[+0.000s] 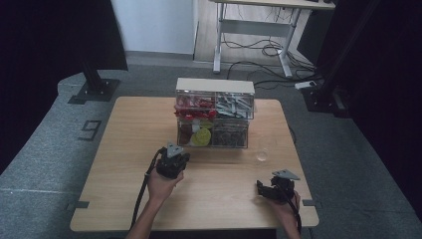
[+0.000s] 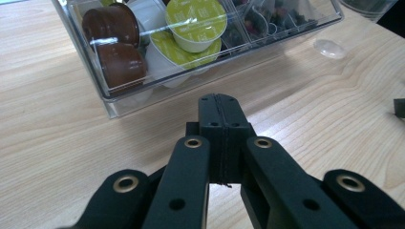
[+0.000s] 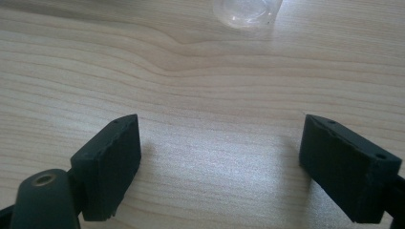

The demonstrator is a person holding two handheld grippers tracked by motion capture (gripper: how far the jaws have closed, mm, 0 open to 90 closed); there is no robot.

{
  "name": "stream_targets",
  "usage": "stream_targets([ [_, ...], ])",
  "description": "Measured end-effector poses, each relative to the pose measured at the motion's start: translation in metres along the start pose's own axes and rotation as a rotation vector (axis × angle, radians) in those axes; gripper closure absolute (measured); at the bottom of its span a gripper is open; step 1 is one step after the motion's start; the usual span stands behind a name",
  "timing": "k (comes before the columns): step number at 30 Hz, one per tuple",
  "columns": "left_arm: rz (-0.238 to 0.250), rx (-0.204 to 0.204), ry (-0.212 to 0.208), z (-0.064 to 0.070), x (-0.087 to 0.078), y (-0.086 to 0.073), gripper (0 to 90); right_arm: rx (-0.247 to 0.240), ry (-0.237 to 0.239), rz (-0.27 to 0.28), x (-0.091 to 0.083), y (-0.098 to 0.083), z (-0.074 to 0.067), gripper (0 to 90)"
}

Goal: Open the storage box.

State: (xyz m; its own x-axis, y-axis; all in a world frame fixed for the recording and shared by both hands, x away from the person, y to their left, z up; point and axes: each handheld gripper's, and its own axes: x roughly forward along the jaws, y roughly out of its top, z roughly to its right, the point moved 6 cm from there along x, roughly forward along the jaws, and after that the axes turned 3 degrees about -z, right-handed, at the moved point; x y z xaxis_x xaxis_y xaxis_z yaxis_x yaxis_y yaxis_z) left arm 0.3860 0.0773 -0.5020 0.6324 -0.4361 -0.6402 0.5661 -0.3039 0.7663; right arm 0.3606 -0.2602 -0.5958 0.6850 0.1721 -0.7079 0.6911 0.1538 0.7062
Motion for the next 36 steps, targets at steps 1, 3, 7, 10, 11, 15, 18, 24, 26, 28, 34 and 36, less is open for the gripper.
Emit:
stream_targets([
  [1,-0.002,-0.001,0.001,0.000,0.002,0.000,90.0,0.000,0.000,0.000,0.000,0.000,0.000,14.4],
  [3,-0.008,-0.010,0.001,-0.003,0.006,0.001,90.0,0.000,0.000,0.000,0.000,0.000,0.000,14.4],
  [7,-0.017,-0.019,-0.002,-0.006,0.014,0.002,90.0,0.004,-0.003,-0.001,0.000,0.000,0.000,14.4],
  [10,-0.019,-0.018,0.001,-0.006,0.019,0.003,90.0,0.004,-0.004,-0.001,0.000,0.000,0.000,14.4],
  [11,-0.019,-0.018,0.001,-0.006,0.019,0.003,90.0,0.004,-0.004,-0.001,0.000,0.000,0.000,14.4],
  [15,-0.028,-0.017,0.002,-0.006,0.026,0.003,90.0,0.006,-0.005,-0.001,0.000,0.000,0.000,14.4],
  [18,-0.033,-0.025,0.006,-0.010,0.031,0.004,90.0,0.006,-0.006,-0.001,0.000,0.000,0.001,14.5],
  [24,-0.044,-0.030,0.002,-0.012,0.039,0.004,90.0,0.006,-0.006,-0.001,0.000,0.000,0.001,14.5],
  [26,-0.044,-0.028,0.005,-0.012,0.040,0.004,90.0,0.006,-0.006,-0.001,0.000,0.000,0.001,14.4],
  [28,-0.052,-0.027,0.008,-0.012,0.045,0.004,90.0,0.006,-0.006,-0.001,0.000,0.000,0.001,14.5],
  [34,-0.055,-0.029,0.010,-0.014,0.049,0.005,90.0,0.005,-0.006,-0.001,0.000,0.000,0.001,14.5],
  [36,-0.054,-0.035,0.018,-0.017,0.052,0.005,90.0,0.006,-0.006,-0.001,0.000,0.000,0.001,14.5],
])
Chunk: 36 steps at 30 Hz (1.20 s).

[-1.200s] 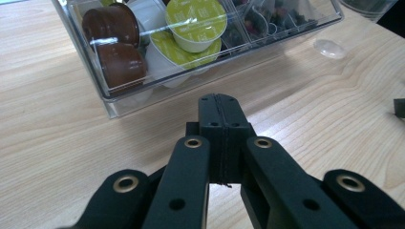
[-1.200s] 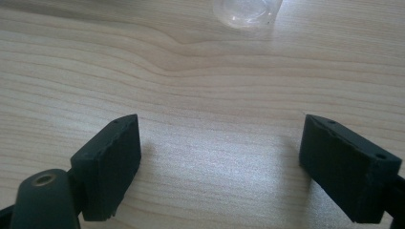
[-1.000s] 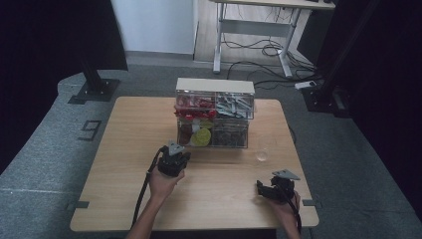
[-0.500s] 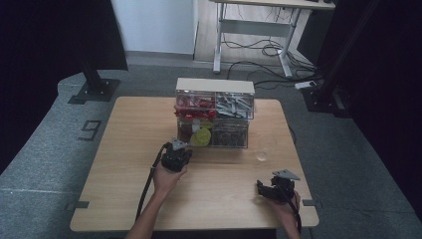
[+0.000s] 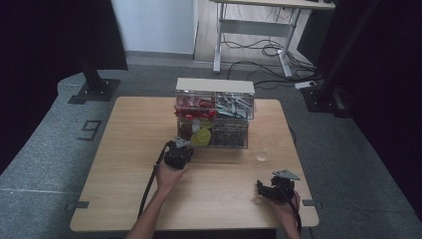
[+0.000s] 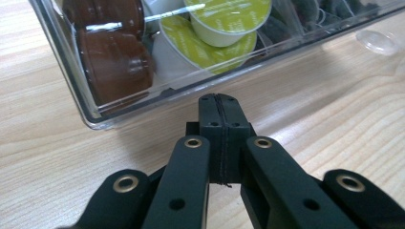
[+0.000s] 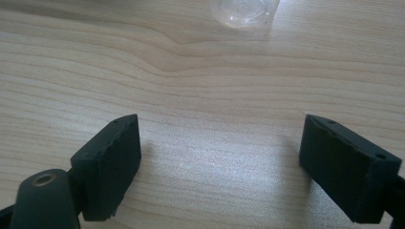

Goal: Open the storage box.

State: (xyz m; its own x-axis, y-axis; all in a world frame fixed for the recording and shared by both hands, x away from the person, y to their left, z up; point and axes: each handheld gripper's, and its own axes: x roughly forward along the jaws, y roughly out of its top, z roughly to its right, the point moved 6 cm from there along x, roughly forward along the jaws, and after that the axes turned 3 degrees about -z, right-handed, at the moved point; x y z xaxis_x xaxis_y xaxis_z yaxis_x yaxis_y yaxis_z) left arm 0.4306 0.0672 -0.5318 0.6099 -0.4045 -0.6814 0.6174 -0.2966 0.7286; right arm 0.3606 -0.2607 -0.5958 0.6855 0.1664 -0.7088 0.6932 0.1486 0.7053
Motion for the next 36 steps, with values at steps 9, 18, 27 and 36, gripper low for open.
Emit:
stream_targets([
  [9,-0.013,0.005,0.010,-0.003,0.005,0.001,90.0,0.000,0.000,0.000,0.000,0.000,0.000,14.5],
  [18,-0.001,0.013,0.007,-0.001,0.001,0.002,90.0,0.000,0.000,0.000,0.000,0.000,0.000,14.5],
  [27,0.010,0.017,0.007,0.001,-0.003,0.003,90.0,0.000,0.000,0.000,0.000,0.000,0.000,14.6],
  [36,0.029,0.023,0.008,0.002,-0.008,0.005,90.0,-0.001,-0.001,0.001,0.000,0.000,0.000,14.6],
])
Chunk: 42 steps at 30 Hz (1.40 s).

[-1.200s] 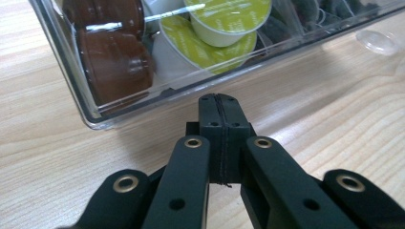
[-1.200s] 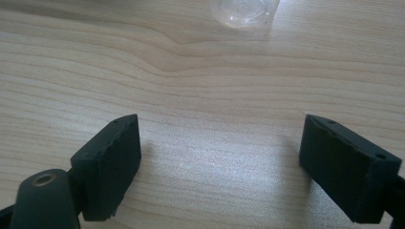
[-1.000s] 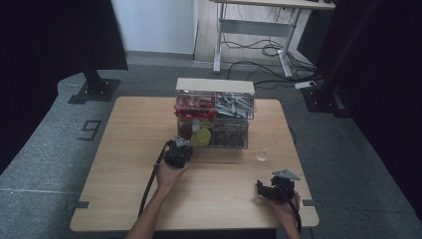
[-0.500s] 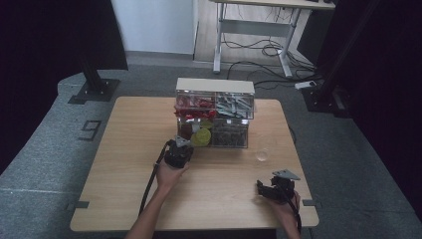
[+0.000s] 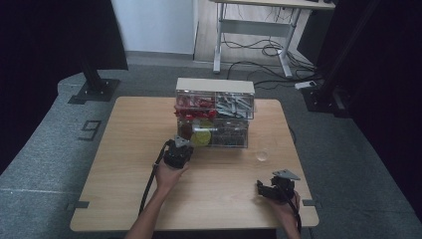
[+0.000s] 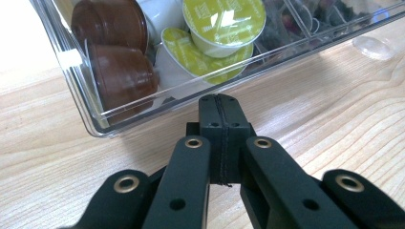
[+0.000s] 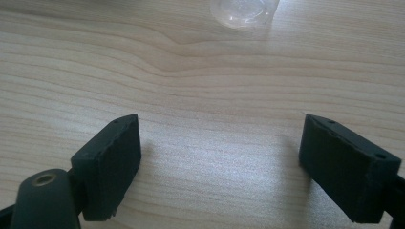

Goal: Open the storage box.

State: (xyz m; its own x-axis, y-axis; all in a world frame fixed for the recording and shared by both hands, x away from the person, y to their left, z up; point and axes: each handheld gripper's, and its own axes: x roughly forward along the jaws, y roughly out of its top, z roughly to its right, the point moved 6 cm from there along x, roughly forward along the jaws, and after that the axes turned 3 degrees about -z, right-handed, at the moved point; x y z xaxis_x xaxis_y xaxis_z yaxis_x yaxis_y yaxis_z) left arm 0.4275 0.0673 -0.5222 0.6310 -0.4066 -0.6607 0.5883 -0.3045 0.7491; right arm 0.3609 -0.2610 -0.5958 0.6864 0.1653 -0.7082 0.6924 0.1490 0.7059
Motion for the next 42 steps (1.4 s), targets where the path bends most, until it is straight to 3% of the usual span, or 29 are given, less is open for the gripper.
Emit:
stream_targets([
  [5,0.033,-0.013,0.004,-0.001,-0.005,0.005,90.0,0.000,-0.001,0.000,0.000,0.000,0.000,14.6],
  [12,0.043,-0.010,0.002,-0.001,-0.011,0.011,90.0,0.000,-0.001,0.000,0.000,0.000,0.000,14.6],
  [19,0.037,0.000,0.005,-0.001,-0.015,0.017,90.0,0.000,-0.001,0.000,0.000,0.000,0.000,14.6],
  [42,0.040,-0.040,-0.026,-0.011,-0.020,0.037,90.0,-0.001,-0.002,0.001,0.001,0.001,0.001,14.6],
])
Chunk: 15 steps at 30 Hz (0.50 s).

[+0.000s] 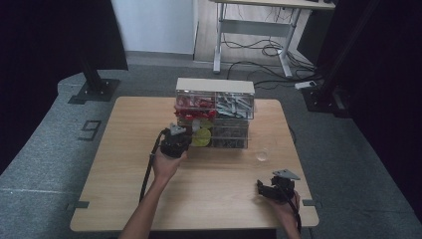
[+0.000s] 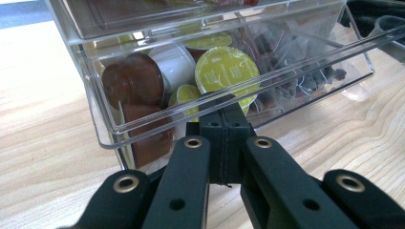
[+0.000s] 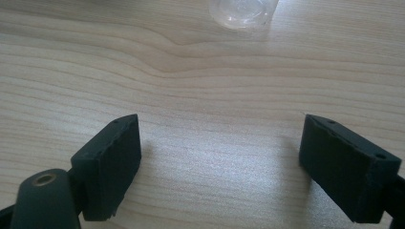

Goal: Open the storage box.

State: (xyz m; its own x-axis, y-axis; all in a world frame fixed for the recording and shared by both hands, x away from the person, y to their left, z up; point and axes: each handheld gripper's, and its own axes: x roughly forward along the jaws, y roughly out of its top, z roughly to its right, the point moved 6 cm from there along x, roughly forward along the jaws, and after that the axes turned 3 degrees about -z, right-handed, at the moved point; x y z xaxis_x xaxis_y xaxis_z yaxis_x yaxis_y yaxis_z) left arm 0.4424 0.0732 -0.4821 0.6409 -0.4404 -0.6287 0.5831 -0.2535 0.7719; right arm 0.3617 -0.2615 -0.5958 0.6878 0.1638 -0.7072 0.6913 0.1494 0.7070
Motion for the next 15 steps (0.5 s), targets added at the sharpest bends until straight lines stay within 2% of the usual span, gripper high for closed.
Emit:
stream_targets([
  [15,0.028,-0.006,-0.007,-0.0015,-0.0027,0.0084,90.0,0.000,-0.001,0.000,0.0000,0.0000,0.0002,14.6],
])
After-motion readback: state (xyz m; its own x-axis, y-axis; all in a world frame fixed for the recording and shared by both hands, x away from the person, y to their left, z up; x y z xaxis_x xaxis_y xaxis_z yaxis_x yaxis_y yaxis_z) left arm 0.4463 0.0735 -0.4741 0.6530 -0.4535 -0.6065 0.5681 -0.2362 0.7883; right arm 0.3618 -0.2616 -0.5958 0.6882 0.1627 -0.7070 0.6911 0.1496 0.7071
